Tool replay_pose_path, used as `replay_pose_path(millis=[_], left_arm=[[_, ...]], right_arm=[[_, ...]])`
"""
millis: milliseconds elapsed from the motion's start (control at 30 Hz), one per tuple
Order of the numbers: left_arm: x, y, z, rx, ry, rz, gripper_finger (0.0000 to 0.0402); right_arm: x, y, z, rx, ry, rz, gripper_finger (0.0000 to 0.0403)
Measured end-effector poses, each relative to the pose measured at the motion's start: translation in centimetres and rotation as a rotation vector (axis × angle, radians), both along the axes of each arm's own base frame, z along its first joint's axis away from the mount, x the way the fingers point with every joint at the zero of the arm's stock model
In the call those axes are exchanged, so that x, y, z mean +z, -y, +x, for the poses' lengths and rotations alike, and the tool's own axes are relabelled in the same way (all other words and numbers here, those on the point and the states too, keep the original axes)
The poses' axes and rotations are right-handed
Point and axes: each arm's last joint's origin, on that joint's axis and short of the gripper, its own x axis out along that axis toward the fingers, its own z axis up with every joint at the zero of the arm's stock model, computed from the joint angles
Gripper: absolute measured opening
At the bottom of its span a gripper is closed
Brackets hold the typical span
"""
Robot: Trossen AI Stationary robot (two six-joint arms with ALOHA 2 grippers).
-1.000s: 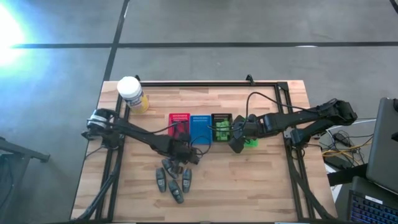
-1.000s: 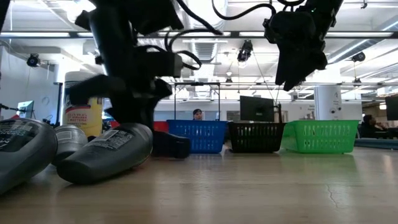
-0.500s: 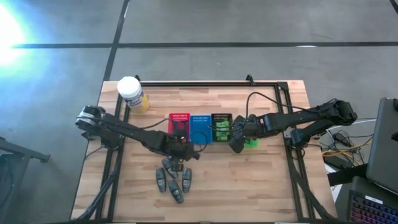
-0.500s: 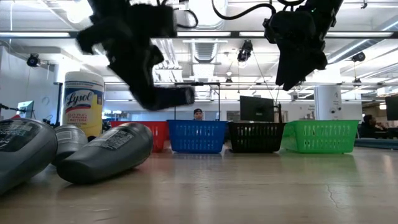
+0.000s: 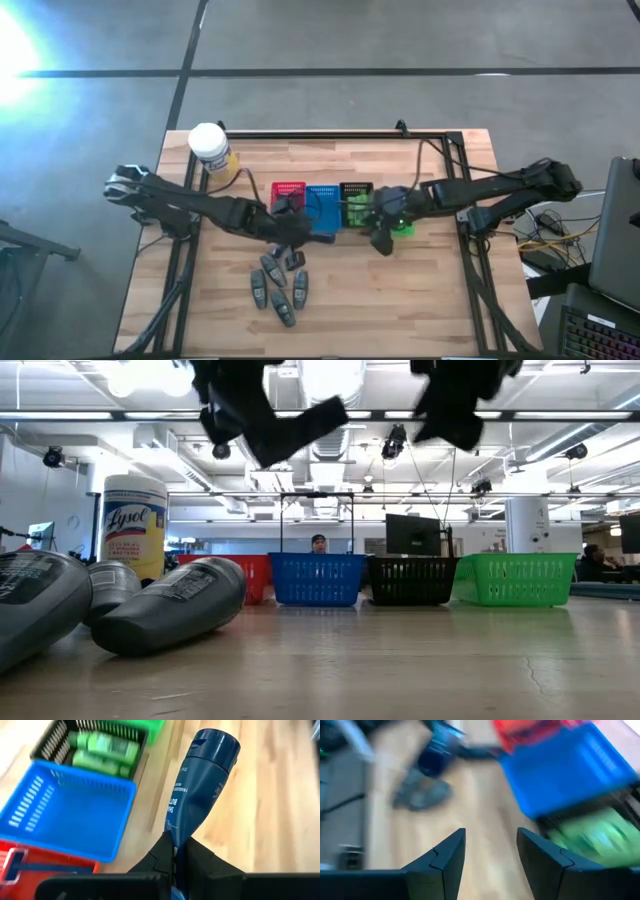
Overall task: Pick & Place Travel size toiletries
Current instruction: Put the shaving cream into the green basket
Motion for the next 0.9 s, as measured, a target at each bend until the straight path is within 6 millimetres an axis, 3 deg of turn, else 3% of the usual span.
replay_pose_path(millis=[133,400,600,900], left_arm=[[1.0,-0.5,0.4,0.027,0.102,-0.033,0.0026],[1.0,-1.0,1.5,0.040,0.162,-0.036,0.0026],[0.6,-1.0,1.8,0.030,0.152,-0.019,0.0026],[0.2,-1.5,3.0,0.021,0.205,-0.024,0.0026]], right_arm=[[1.3,-0.3,0.1,0.106,0.119,0.021,0.0193],[1.2,-0.6,0.2,0.264,0.140,-0.088,0.0236],[1.1,-0.3,0.3,0.248,0.143,-0.158,0.0255],[1.1,-0.2,0.4,0.177,0.136,-0.079,0.0269]])
